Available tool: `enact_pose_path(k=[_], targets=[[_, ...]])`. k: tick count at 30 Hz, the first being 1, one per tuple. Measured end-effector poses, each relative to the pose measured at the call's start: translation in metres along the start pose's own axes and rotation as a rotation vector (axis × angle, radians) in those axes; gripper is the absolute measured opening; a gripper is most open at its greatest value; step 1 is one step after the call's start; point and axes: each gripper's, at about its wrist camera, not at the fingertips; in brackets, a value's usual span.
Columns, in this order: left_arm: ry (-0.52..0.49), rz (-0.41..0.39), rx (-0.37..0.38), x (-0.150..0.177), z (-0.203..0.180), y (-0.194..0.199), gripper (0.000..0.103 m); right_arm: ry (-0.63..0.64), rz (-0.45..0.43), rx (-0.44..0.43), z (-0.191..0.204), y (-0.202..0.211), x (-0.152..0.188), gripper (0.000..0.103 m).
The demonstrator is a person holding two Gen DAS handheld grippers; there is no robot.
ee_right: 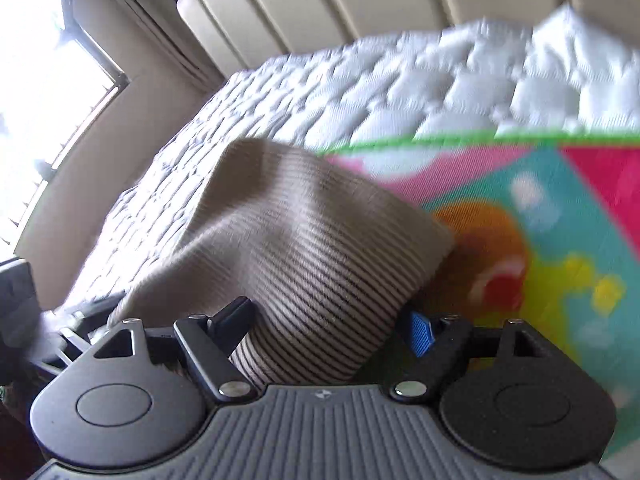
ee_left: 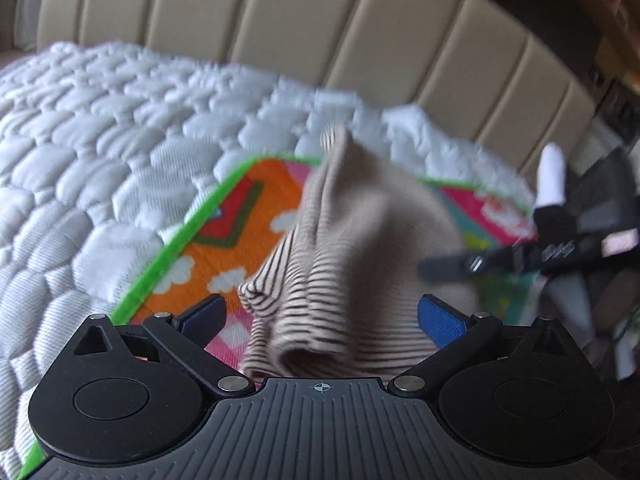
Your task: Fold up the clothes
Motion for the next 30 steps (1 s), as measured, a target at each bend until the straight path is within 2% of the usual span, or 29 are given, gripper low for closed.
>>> enact_pose_path(k=[2,3,5,10,12,14,18,21,25,26,28,30], targets=[[0.072,0.042,0.070,0.001,0.001,-0.013,0.103,-0.029,0.010,-0.015,-0.007,0.006,-0.003,0.082],[0.077,0.037,0.083,0.005,-0.003,-0.014,0.103,-0.037,0.018,-0.023,-0.012,0.008,-0.002,0.082],[0.021,0.021,0.076,0.016,-0.023,-0.011,0.103,-0.026,0.030,-0.012,-0.016,0.009,-0.001,0.084],[-0.089,0.063,0.113,0.051,-0.078,-0.017,0.103,0.034,0.048,0.024,-0.011,0.010,-0.009,0.084],[-0.085,0.067,0.175,0.062,-0.096,-0.021,0.103,0.084,0.057,0.036,-0.004,0.008,-0.018,0.084],[-0.083,0.064,0.240,0.068,-0.111,-0.019,0.103,0.179,0.072,0.089,0.012,0.000,-0.024,0.085],[-0.132,-0.014,0.250,0.080,-0.115,0.013,0.103,0.358,0.068,0.193,0.038,-0.003,-0.024,0.085],[0.011,-0.110,0.223,0.091,-0.074,0.044,0.103,0.442,0.009,0.226,0.051,0.017,-0.008,0.085],[0.364,-0.191,0.107,0.098,-0.007,0.060,0.103,0.614,-0.110,0.269,0.073,0.046,0.044,0.085],[0.407,-0.207,0.081,0.096,0.000,0.061,0.103,0.651,-0.131,0.272,0.078,0.051,0.059,0.085],[0.430,-0.246,0.058,0.087,0.002,0.065,0.103,0.697,-0.154,0.278,0.084,0.056,0.086,0.085],[0.375,-0.282,0.063,0.070,-0.009,0.069,0.103,0.702,-0.138,0.270,0.083,0.050,0.104,0.084]])
Point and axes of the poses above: each gripper's, at about its wrist camera, not at the fingertips, and y roughly against the way its jaws point, z to its left, x to its underside, and after that the axes turned 11 degrees about z, right-handed
